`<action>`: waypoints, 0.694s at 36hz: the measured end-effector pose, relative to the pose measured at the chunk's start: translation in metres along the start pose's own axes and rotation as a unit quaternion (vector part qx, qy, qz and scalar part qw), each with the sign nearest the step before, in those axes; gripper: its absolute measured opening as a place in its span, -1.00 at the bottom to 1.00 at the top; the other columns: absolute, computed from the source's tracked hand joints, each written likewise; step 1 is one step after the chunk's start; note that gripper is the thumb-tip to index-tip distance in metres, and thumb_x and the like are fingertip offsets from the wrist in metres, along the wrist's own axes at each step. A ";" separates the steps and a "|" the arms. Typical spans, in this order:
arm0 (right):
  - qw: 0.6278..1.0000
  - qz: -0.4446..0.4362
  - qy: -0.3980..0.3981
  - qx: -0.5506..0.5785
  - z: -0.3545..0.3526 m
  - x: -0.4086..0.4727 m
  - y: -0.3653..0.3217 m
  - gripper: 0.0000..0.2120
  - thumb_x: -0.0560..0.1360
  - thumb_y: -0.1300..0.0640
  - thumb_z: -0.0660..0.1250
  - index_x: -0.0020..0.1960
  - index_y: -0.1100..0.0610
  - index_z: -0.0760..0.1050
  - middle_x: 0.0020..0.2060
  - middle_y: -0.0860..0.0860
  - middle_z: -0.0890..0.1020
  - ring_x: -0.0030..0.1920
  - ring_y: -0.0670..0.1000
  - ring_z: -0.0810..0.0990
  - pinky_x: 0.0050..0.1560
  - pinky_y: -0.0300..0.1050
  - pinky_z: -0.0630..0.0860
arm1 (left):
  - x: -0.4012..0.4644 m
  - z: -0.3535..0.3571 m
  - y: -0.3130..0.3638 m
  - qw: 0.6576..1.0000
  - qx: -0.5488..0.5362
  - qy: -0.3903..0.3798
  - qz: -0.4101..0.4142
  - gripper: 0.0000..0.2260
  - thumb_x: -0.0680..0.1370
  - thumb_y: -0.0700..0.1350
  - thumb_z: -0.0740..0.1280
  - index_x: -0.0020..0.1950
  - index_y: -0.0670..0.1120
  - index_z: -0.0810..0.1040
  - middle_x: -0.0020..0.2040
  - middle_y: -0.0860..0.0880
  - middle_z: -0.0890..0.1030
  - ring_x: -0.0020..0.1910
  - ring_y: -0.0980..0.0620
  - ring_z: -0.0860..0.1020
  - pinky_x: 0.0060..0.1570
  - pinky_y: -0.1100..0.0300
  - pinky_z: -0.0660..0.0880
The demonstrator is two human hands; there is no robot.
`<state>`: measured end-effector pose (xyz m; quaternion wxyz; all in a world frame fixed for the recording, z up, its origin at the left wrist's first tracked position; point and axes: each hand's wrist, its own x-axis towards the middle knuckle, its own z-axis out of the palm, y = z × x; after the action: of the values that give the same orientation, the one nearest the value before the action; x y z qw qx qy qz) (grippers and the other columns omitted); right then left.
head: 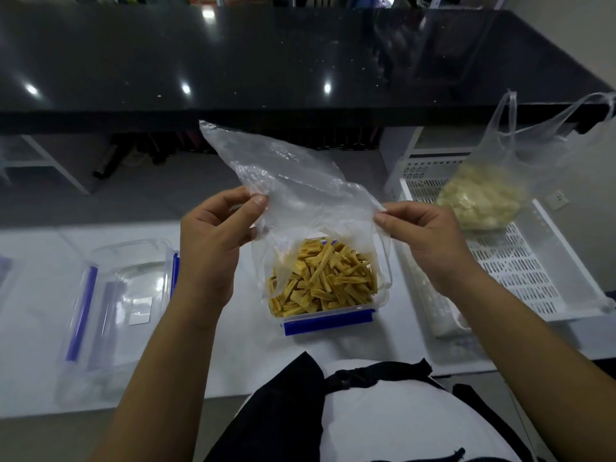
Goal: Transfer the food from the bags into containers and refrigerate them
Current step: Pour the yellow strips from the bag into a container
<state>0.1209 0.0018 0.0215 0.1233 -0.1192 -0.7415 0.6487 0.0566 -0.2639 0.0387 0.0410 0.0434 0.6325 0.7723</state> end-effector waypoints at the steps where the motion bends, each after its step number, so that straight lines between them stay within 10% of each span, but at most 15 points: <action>1: 1.000 0.011 0.003 -0.012 0.000 0.000 0.001 -0.86 0.45 0.23 0.51 -0.17 -0.01 0.72 -0.21 -0.06 0.74 -0.14 -0.11 0.69 0.03 -0.13 0.62 | -0.001 0.001 -0.002 1.000 0.016 0.008 -0.015 -0.88 0.55 -0.17 0.45 -0.07 0.04 0.73 -0.04 0.00 0.74 0.00 0.02 0.69 -0.09 0.12 0.64; 10: 0.999 -0.022 0.036 -0.024 -0.039 -0.020 -0.024 -0.84 0.45 0.27 0.48 -0.17 0.02 0.72 0.01 -0.03 0.74 0.09 0.00 0.69 0.15 -0.02 0.57 | -0.034 0.026 -0.011 0.995 0.056 -0.043 -0.077 -0.80 0.37 0.09 0.47 -0.08 0.04 0.74 -0.03 -0.04 0.73 0.01 -0.06 0.68 0.01 0.10 0.65; 19: 0.978 0.018 0.186 -0.096 -0.147 -0.073 -0.035 -0.76 0.36 0.12 0.50 -0.06 0.26 0.66 0.08 0.03 0.72 0.16 0.03 0.67 0.26 0.05 0.55 | -0.055 0.112 -0.022 0.982 0.026 -0.150 -0.112 -0.91 0.55 -0.18 0.42 -0.02 -0.13 0.73 -0.03 -0.09 0.73 0.01 -0.12 0.67 0.03 0.09 0.64; 25: 0.957 0.031 0.259 -0.124 -0.215 -0.133 -0.033 -0.86 0.34 0.01 0.48 -0.14 0.03 0.72 0.05 -0.05 0.73 0.13 0.01 0.68 0.21 0.01 0.57 | -0.075 0.177 -0.033 0.956 0.024 -0.274 -0.103 -0.89 0.54 -0.24 0.42 -0.10 -0.11 0.75 -0.04 -0.15 0.71 -0.06 0.03 0.67 0.01 0.14 0.61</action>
<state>0.3185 0.1532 0.0779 0.2750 -0.3208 -0.7546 0.5020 0.1524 -0.0942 0.0402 0.2907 0.1887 0.6167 0.7068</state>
